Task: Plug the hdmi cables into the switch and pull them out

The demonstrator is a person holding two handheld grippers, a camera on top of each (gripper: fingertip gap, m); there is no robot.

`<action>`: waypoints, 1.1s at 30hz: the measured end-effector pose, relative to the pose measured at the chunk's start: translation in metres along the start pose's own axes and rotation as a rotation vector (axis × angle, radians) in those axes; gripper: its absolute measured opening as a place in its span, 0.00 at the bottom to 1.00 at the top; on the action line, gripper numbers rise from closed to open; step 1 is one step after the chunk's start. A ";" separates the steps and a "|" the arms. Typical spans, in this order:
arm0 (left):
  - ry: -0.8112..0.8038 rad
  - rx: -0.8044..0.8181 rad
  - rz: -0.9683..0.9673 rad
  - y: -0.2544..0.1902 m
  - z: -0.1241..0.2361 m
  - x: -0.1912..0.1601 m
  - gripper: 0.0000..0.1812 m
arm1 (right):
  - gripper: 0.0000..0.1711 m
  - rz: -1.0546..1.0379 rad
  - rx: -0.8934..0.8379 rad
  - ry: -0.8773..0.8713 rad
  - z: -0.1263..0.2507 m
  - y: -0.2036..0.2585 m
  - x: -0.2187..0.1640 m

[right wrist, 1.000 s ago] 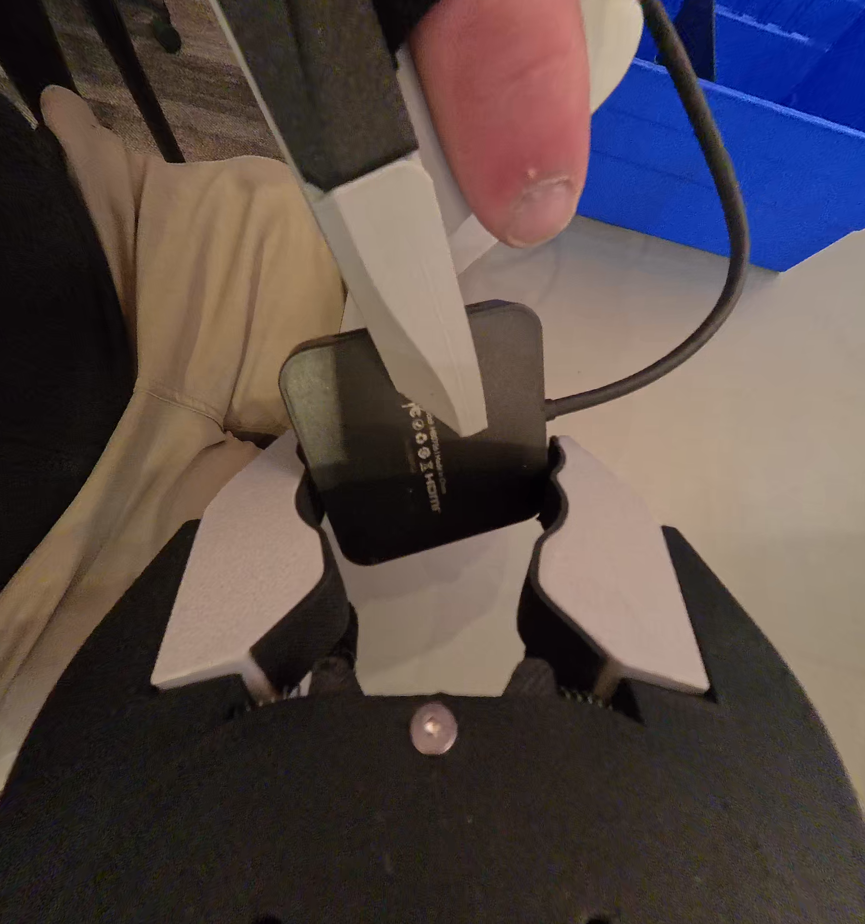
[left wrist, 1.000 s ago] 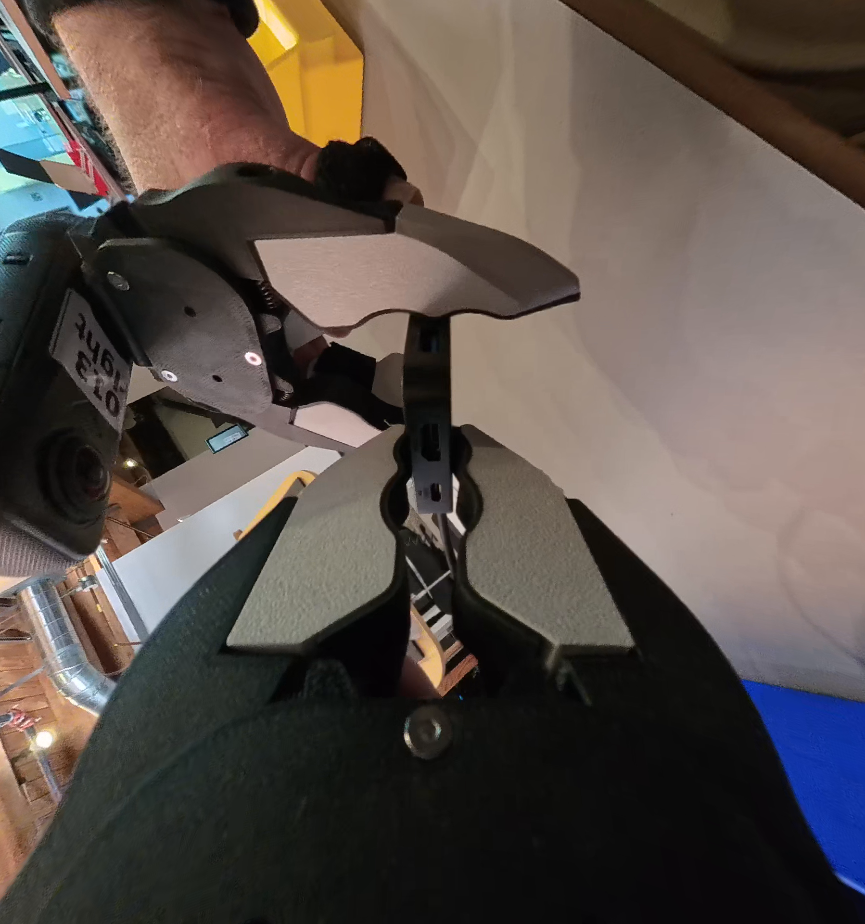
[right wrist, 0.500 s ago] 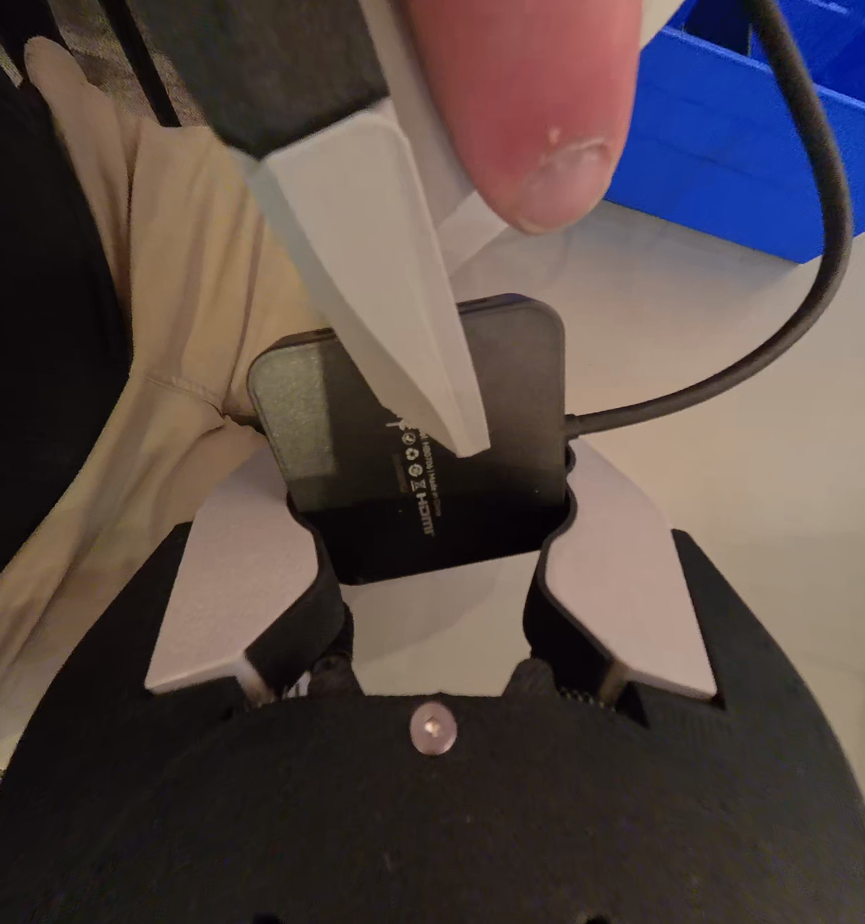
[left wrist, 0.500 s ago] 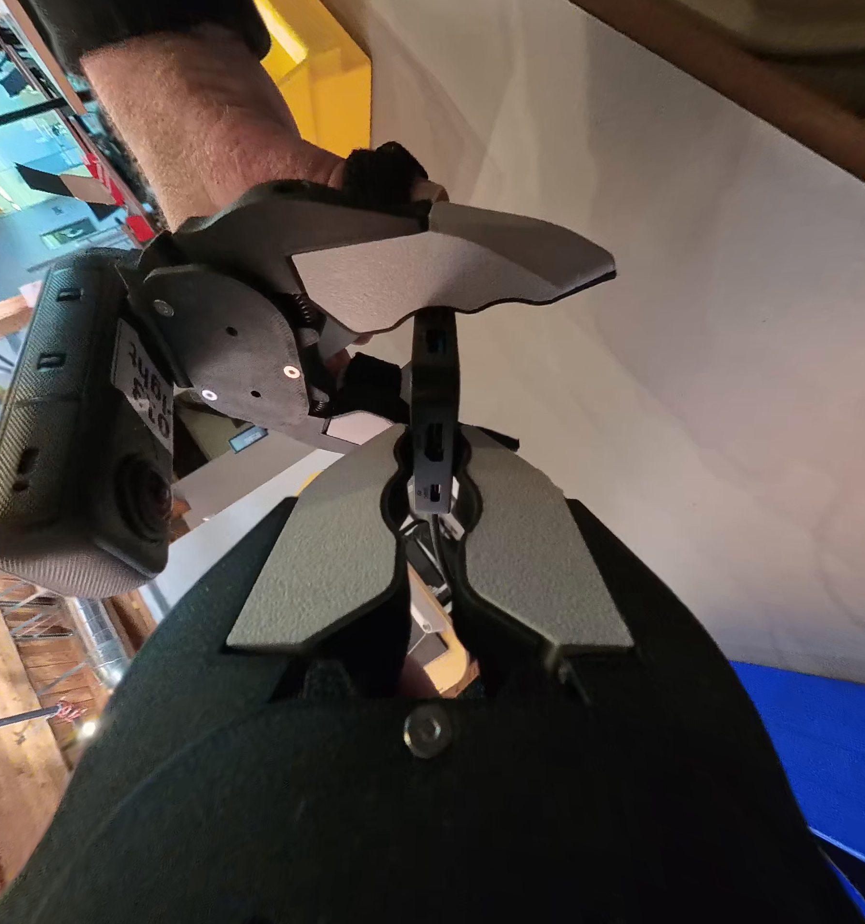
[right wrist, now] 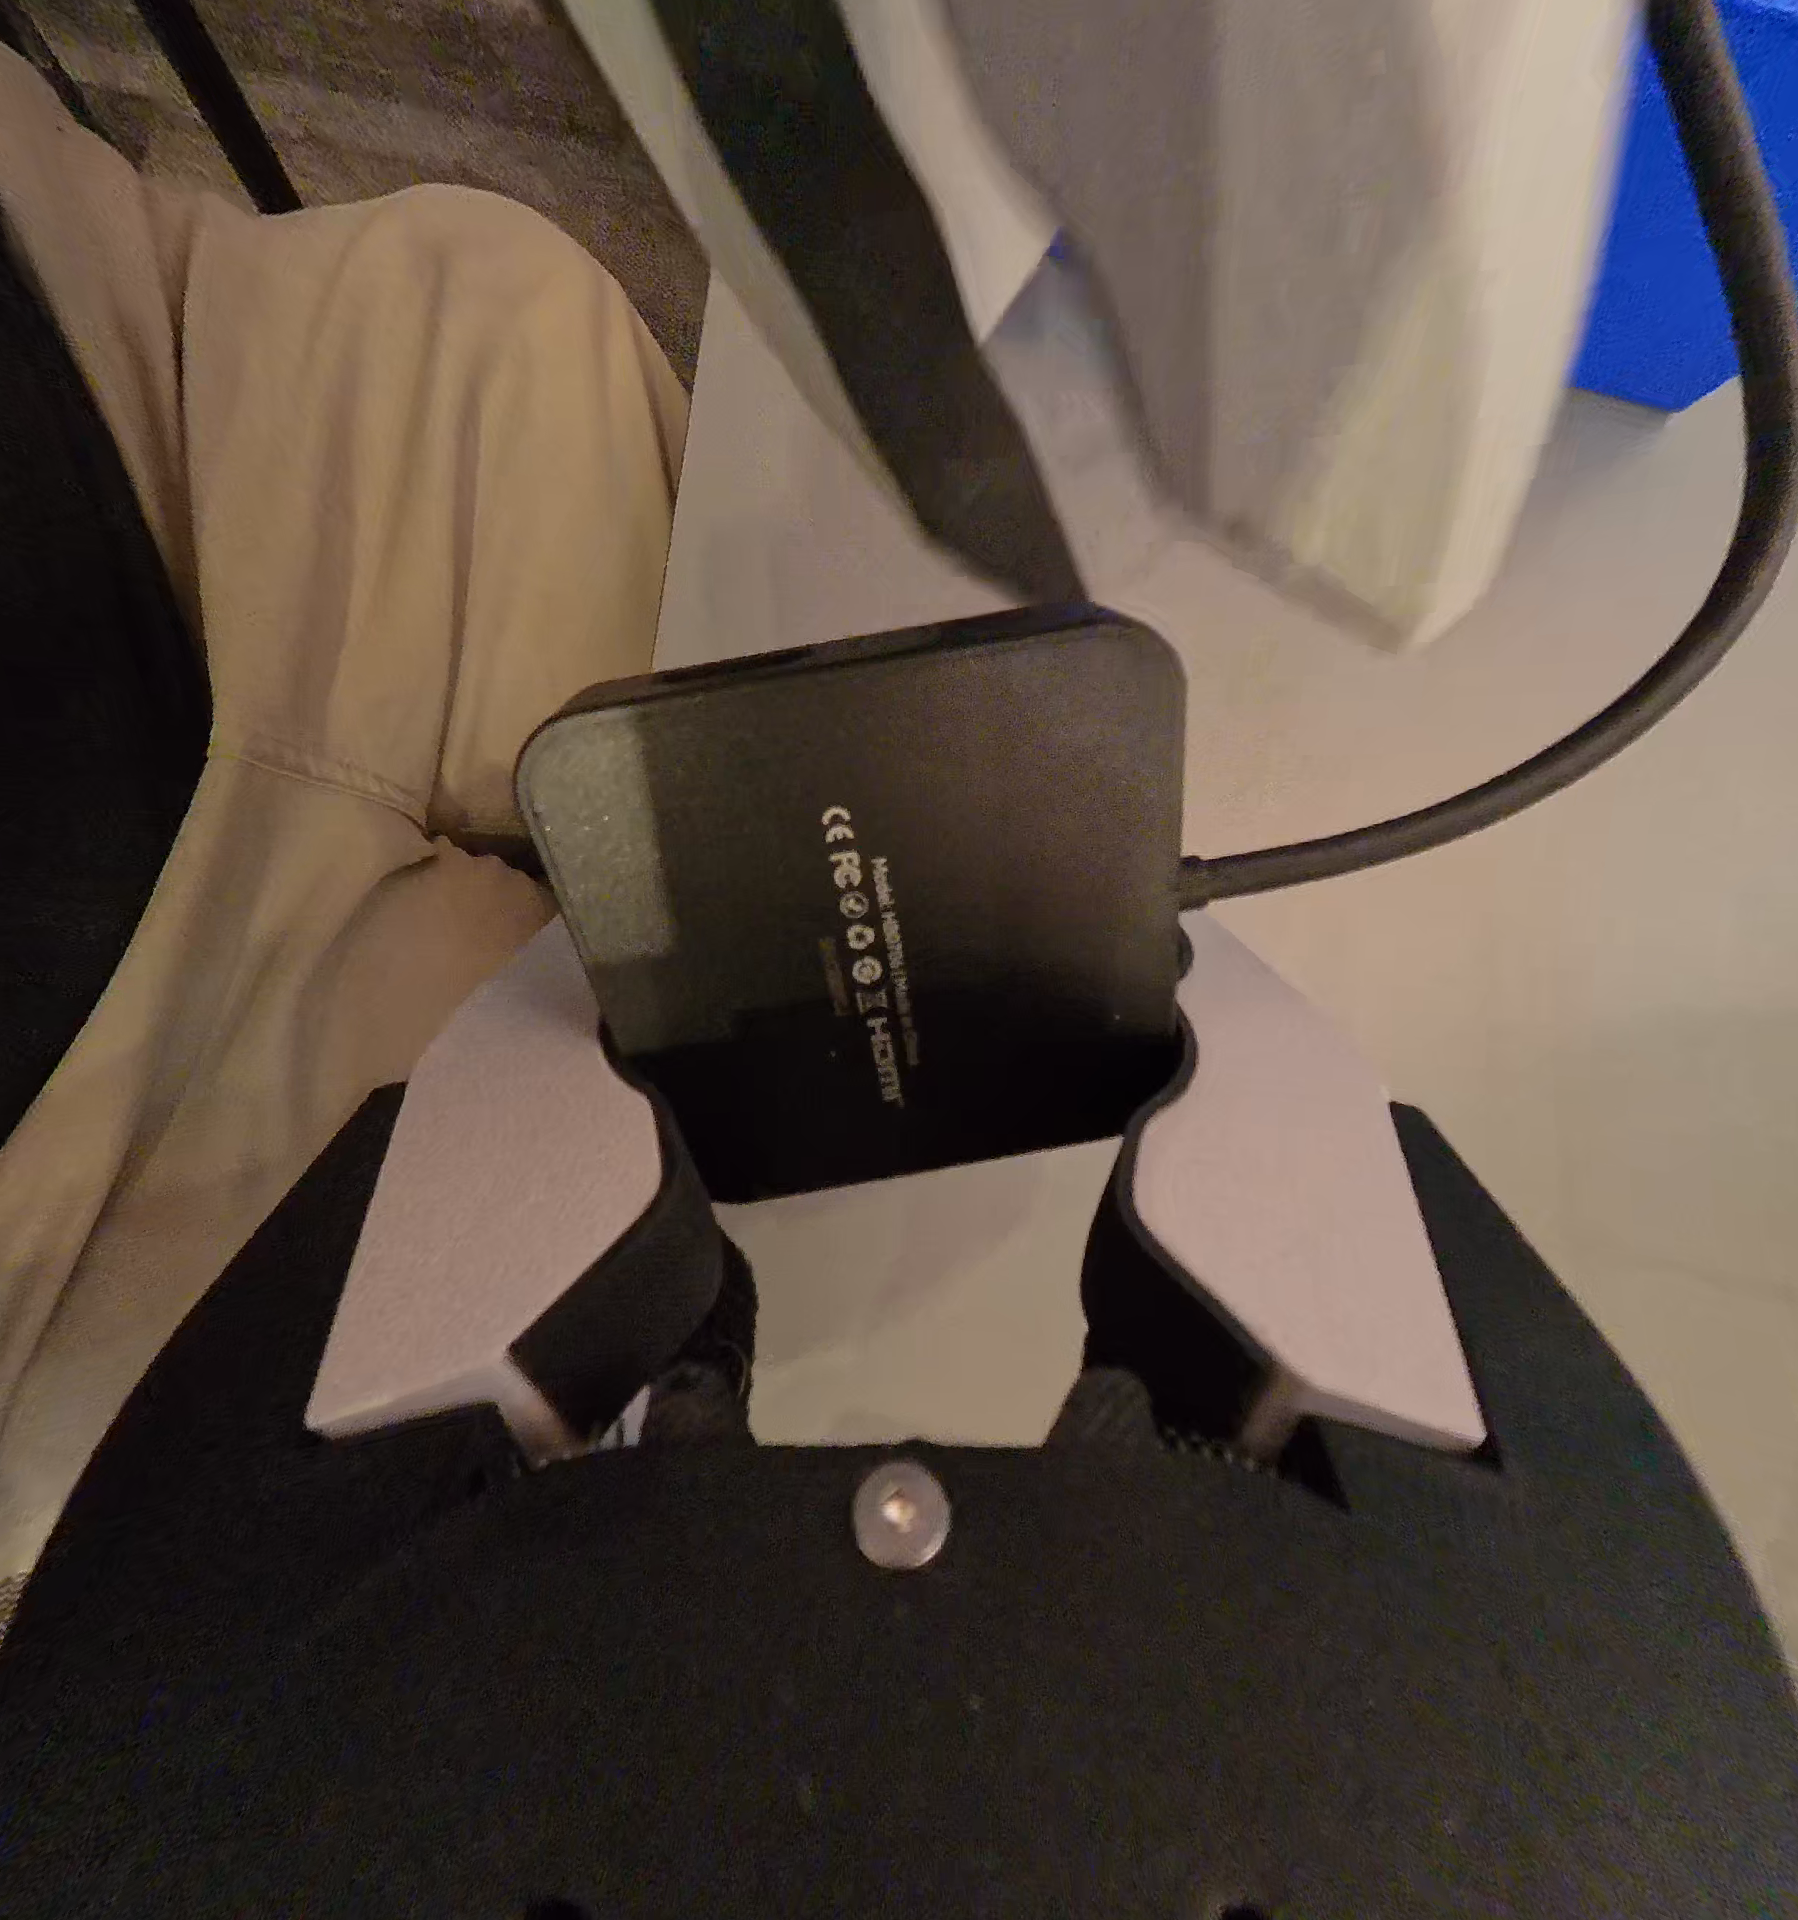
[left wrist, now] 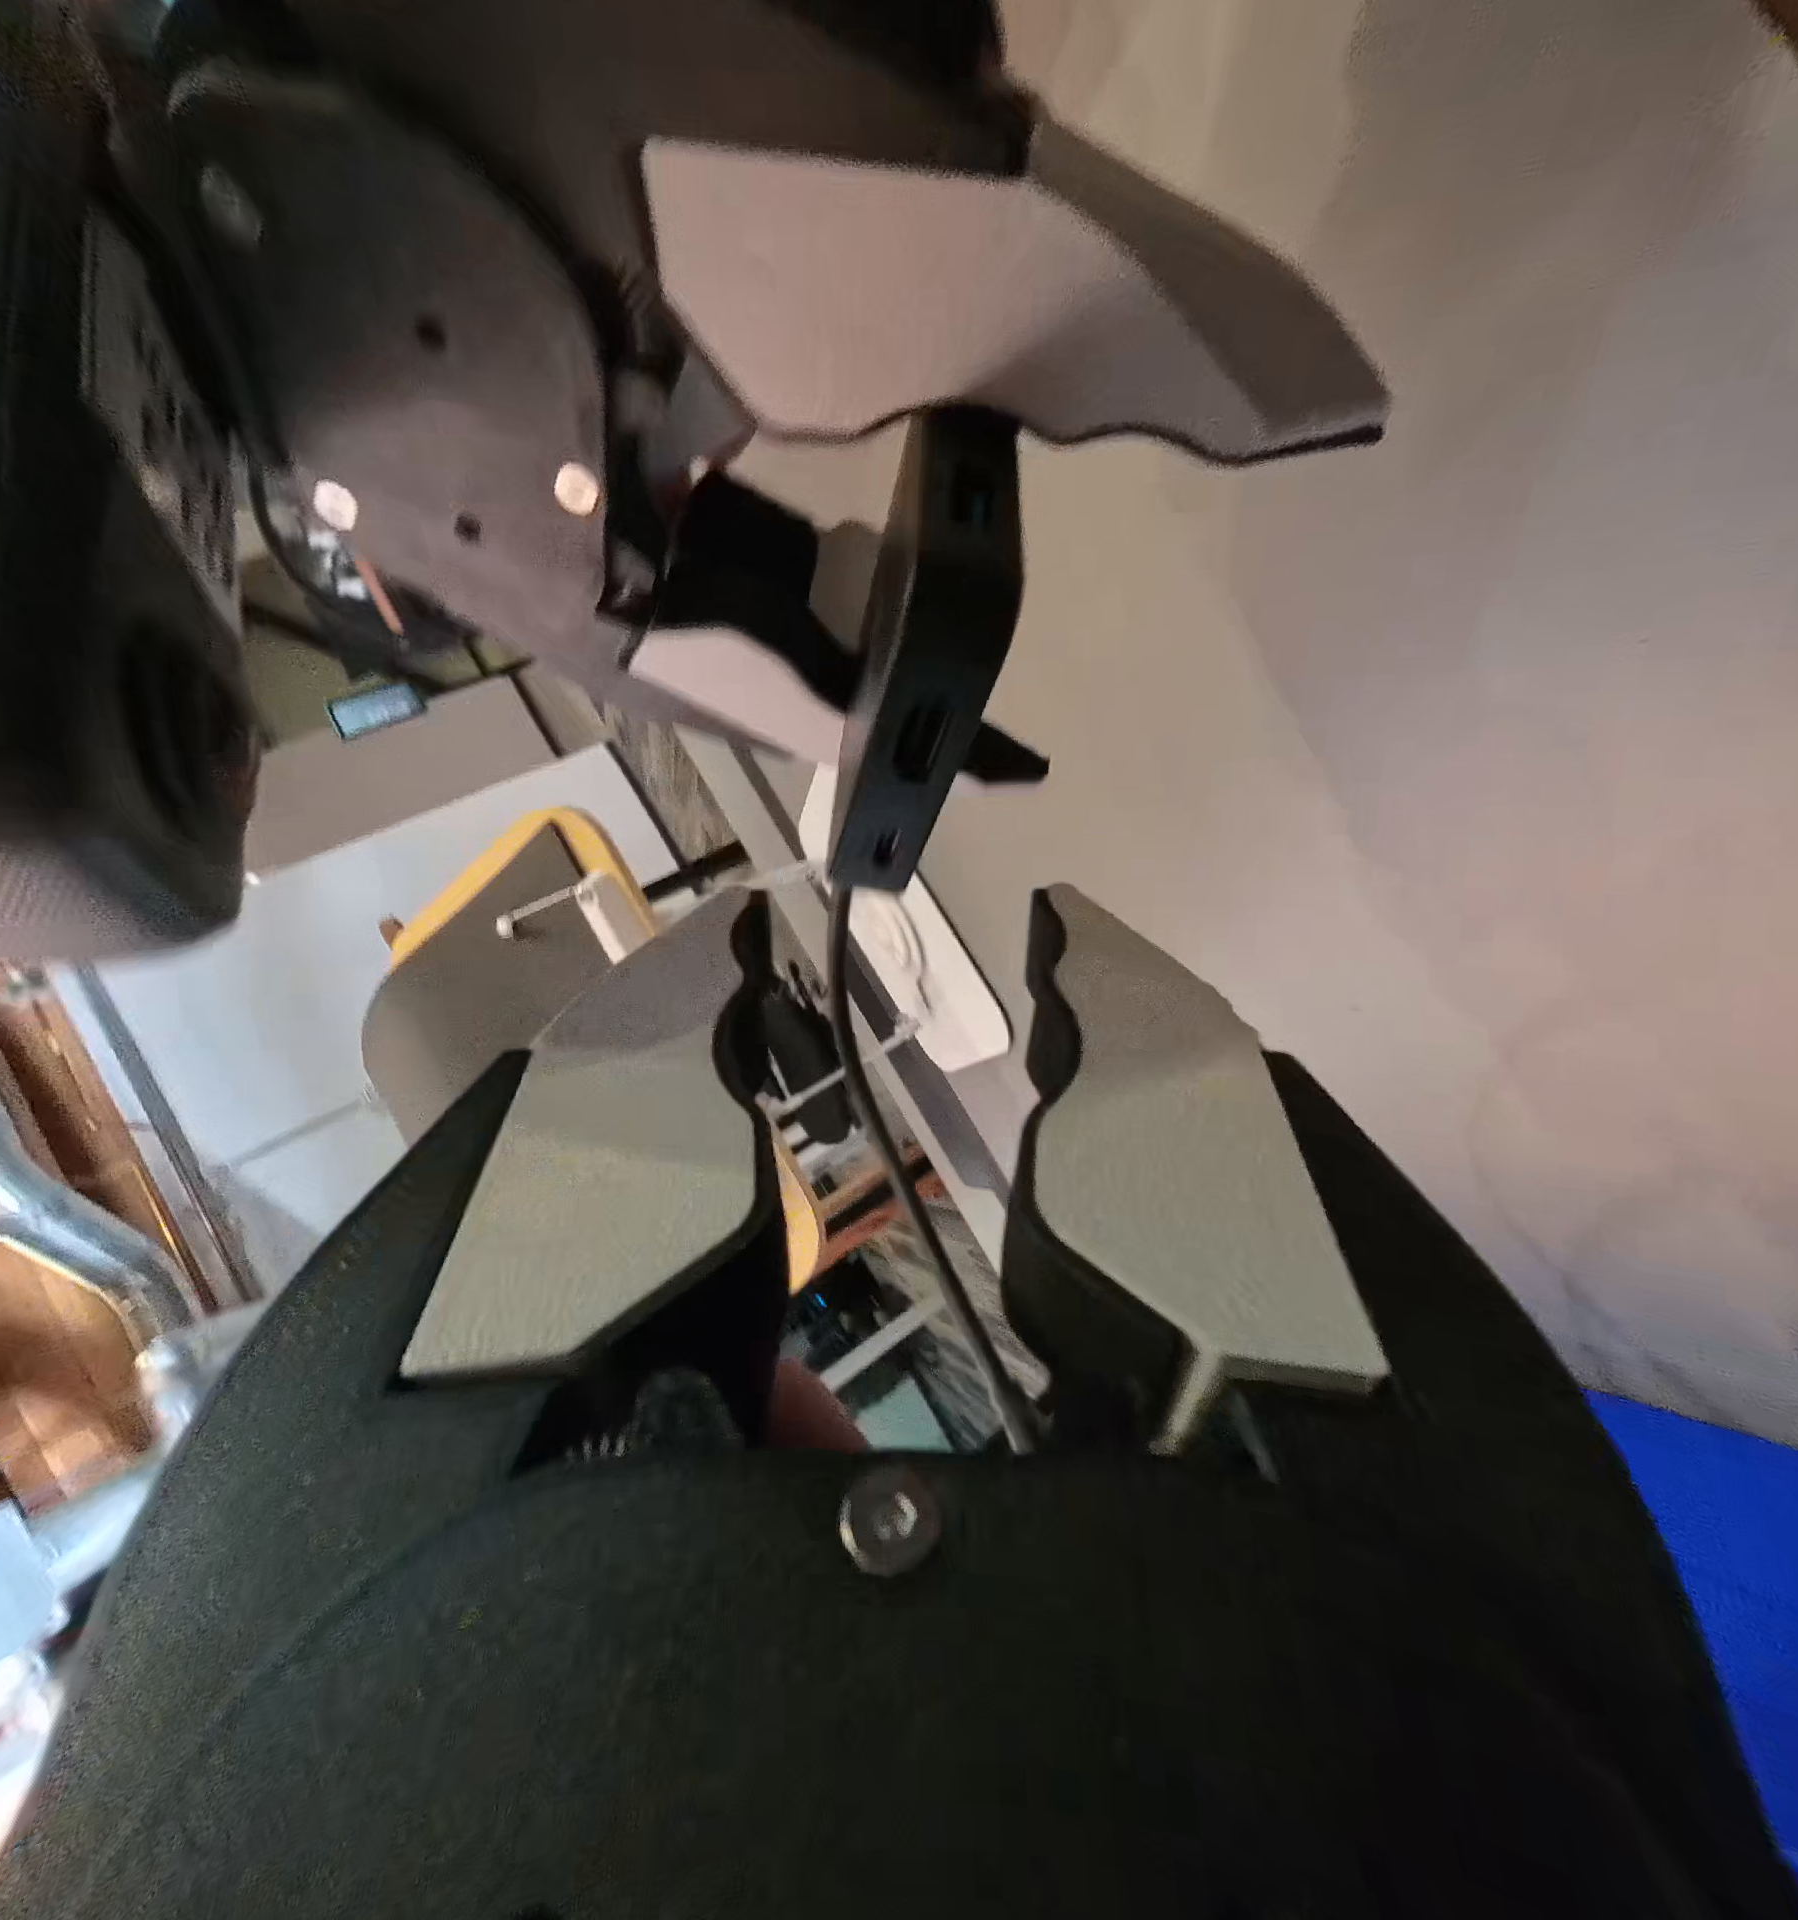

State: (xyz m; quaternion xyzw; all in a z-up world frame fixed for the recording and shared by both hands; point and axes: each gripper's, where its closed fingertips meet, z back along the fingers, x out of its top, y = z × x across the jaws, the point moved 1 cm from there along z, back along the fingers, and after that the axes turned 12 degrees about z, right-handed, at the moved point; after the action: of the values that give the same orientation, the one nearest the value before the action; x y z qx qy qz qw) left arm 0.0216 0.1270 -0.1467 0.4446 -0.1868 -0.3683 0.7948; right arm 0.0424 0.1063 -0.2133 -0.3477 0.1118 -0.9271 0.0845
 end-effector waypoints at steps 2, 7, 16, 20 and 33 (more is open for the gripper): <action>0.032 0.024 0.069 0.007 0.006 -0.014 0.28 | 0.52 -0.014 -0.010 0.003 0.001 -0.003 -0.002; 0.137 0.120 0.323 0.024 0.036 -0.078 0.24 | 0.53 -0.050 -0.048 0.026 0.001 -0.010 -0.010; 0.459 0.187 0.696 -0.019 0.114 -0.236 0.08 | 0.52 -0.073 -0.091 0.036 0.000 -0.019 -0.014; 0.534 0.042 0.849 -0.065 0.113 -0.265 0.09 | 0.52 -0.078 -0.089 0.054 -0.003 -0.018 -0.018; 0.770 -0.512 1.083 -0.204 0.059 -0.299 0.15 | 0.52 -0.083 -0.081 0.018 -0.003 -0.019 -0.017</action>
State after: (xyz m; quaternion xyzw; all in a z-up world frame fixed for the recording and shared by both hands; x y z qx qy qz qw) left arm -0.2978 0.2501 -0.2781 0.1873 0.0048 0.2293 0.9552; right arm 0.0518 0.1287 -0.2211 -0.3468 0.1354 -0.9276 0.0307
